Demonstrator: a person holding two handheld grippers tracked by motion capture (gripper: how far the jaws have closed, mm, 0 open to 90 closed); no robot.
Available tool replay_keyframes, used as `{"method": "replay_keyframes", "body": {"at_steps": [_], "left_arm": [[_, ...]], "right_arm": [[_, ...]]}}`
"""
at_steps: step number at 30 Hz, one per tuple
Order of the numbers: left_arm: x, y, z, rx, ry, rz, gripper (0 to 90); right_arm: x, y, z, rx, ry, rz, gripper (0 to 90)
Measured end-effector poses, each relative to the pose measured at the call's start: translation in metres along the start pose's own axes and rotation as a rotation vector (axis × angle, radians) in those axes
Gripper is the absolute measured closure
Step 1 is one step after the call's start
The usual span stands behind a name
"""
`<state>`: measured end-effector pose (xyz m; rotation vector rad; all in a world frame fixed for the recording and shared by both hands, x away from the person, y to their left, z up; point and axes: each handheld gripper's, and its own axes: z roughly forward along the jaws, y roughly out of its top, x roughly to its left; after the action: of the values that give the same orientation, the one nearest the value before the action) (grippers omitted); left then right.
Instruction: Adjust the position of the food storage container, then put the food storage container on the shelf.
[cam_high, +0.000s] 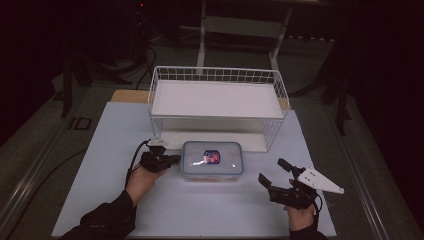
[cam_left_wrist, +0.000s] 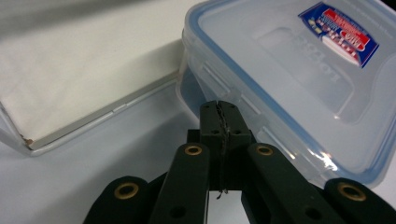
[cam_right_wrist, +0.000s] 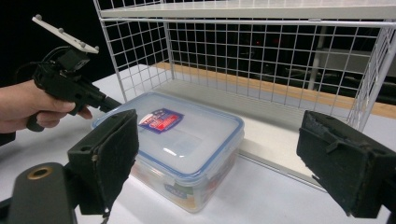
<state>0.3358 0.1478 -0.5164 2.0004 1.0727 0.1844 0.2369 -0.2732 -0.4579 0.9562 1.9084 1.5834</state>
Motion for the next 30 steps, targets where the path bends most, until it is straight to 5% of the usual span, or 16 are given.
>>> {"method": "replay_keyframes", "body": {"at_steps": [2, 5, 11, 14, 19, 24, 30], "left_arm": [[0.001, -0.001, -0.004, -0.002, 0.004, 0.006, 88.0], [0.004, -0.001, -0.014, -0.027, 0.000, -0.014, 74.1], [0.003, 0.000, -0.041, -0.099, -0.119, -0.042, 36.7], [-0.003, 0.000, -0.047, -0.103, -0.163, -0.024, 15.8], [-0.006, 0.005, -0.050, -0.141, -0.266, -0.050, 4.9], [-0.010, 0.016, -0.045, -0.132, -0.286, -0.045, 3.0], [-0.007, 0.026, -0.033, -0.113, -0.296, -0.108, 2.3]], "right_arm": [[0.000, 0.000, 0.000, -0.001, 0.000, 0.001, 12.6], [0.000, 0.000, -0.001, -0.001, -0.003, -0.001, 12.6], [0.001, -0.001, 0.001, 0.011, -0.007, -0.005, 12.6], [0.001, -0.001, 0.002, 0.013, -0.008, -0.013, 13.9], [0.000, -0.002, 0.006, 0.031, -0.003, -0.012, 14.2], [0.001, -0.001, 0.007, 0.031, 0.001, -0.014, 14.1], [0.002, 0.009, 0.015, 0.027, 0.000, -0.054, 12.5]]}}
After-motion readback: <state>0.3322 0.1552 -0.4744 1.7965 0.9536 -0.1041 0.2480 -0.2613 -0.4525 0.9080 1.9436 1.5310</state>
